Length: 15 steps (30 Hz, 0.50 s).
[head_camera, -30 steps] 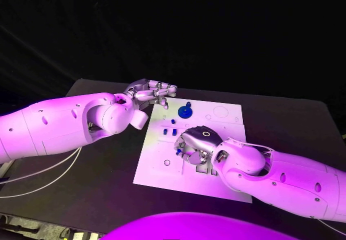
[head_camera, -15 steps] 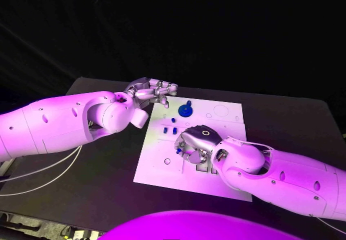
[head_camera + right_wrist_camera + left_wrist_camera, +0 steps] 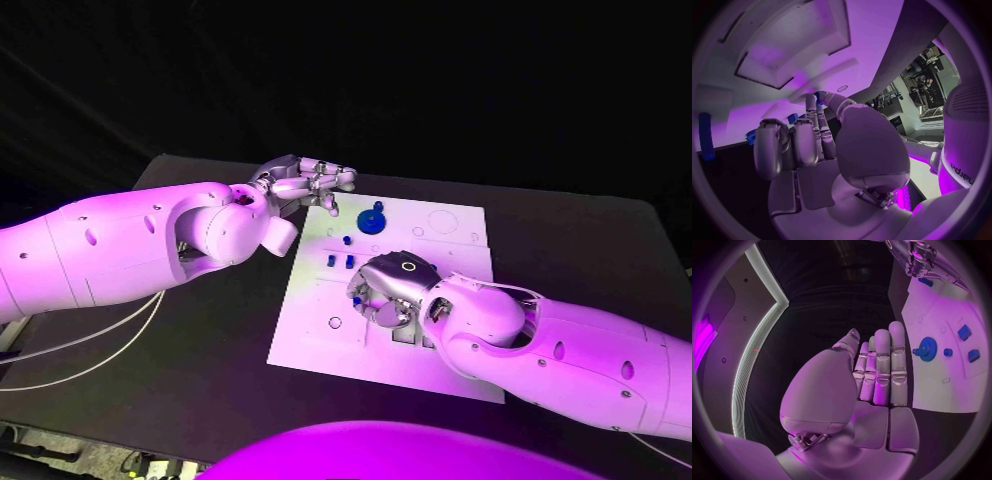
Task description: Assemble the parts on the task board
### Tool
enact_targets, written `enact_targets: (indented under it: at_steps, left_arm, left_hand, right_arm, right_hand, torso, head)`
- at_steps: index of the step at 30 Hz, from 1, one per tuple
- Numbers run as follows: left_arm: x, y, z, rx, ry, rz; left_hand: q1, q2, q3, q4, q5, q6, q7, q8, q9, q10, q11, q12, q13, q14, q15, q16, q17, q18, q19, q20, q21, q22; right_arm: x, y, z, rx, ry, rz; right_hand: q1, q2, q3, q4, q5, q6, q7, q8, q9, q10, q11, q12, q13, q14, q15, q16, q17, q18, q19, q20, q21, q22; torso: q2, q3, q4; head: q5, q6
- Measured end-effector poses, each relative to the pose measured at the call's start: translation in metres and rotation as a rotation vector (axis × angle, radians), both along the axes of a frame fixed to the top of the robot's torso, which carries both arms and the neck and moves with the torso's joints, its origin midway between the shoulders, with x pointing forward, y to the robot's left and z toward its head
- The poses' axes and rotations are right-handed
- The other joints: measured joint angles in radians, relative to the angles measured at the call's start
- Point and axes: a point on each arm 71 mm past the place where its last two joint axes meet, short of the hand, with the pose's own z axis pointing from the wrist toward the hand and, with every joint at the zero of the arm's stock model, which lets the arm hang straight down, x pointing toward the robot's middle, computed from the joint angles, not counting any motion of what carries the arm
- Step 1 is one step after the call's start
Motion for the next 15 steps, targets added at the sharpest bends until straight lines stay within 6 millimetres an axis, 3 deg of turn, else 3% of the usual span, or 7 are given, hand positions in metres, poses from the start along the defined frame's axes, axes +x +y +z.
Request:
enact_targets:
  at_steps: [8,15]
  left_arm:
    - [-0.0001,-0.0001,-0.0001,0.000,0.001,0.000]
    - [-0.0002,0.0005,-0.0002,0.002,0.003,0.000]
  left_hand:
    - [0.000,0.000,-0.003,-0.003,0.000,0.000,0.000,0.000,-0.001,-0.004,-0.003,0.000,0.000,0.000,0.000,0.000,-0.001,0.000,0.000,0.000,-0.004,-0.001]
    - [0.000,0.000,-0.008,-0.003,0.000,-0.016,0.009,-0.006,-0.003,-0.027,0.005,0.007,0.001,-0.004,0.004,0.000,-0.003,0.000,0.000,0.000,-0.010,-0.004]
  right_arm:
    - [-0.0008,-0.0006,0.0001,0.000,0.001,-0.002]
    - [-0.0018,-0.0082,0.0005,0.007,0.000,-0.017]
  right_hand:
    - [-0.007,-0.007,-0.009,0.003,0.000,-0.022,0.009,0.000,-0.008,-0.020,0.006,0.000,-0.008,0.000,0.008,-0.001,-0.009,0.000,-0.006,0.006,-0.013,0.001]
    - [-0.017,-0.018,-0.055,0.010,-0.031,-0.096,0.039,0.000,-0.034,-0.096,0.031,-0.003,-0.024,0.002,0.030,-0.050,-0.074,0.000,-0.044,0.032,-0.085,0.001]
  torso:
    - [0.000,0.0001,0.0000]
    - [0.000,0.0002,-0.0001]
  head:
    - [-0.001,-0.003]
    - [-0.001,-0.004]
